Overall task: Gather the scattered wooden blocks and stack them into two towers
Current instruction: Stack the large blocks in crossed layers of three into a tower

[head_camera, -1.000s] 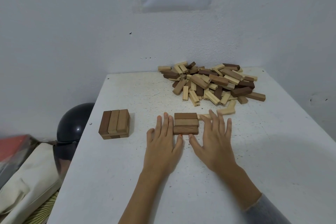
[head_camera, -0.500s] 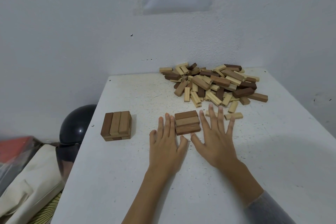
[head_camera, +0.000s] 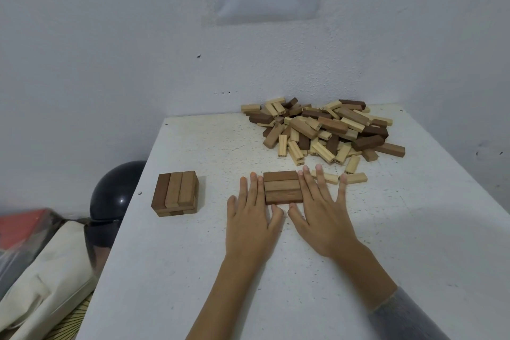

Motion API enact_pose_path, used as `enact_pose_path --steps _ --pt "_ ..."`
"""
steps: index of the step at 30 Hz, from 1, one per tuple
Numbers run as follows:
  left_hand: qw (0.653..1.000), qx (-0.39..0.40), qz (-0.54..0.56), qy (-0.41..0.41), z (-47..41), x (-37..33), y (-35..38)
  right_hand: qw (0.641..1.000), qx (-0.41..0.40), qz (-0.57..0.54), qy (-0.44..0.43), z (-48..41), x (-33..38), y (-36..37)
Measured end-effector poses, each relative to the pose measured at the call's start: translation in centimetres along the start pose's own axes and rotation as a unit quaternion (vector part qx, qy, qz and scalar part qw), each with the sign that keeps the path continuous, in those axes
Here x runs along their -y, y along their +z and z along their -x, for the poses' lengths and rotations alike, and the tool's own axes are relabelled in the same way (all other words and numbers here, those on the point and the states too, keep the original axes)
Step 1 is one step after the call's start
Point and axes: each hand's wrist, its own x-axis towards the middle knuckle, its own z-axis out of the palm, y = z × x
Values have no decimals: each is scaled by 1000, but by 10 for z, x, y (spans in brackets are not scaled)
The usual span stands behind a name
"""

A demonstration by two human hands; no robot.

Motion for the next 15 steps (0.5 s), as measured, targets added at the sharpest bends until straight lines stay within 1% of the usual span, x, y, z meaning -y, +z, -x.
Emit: enact_pose_path --steps 15 --pt "1000 -2 -17 12 2 -1 -2 1000 9 -28 5 0 -1 -2"
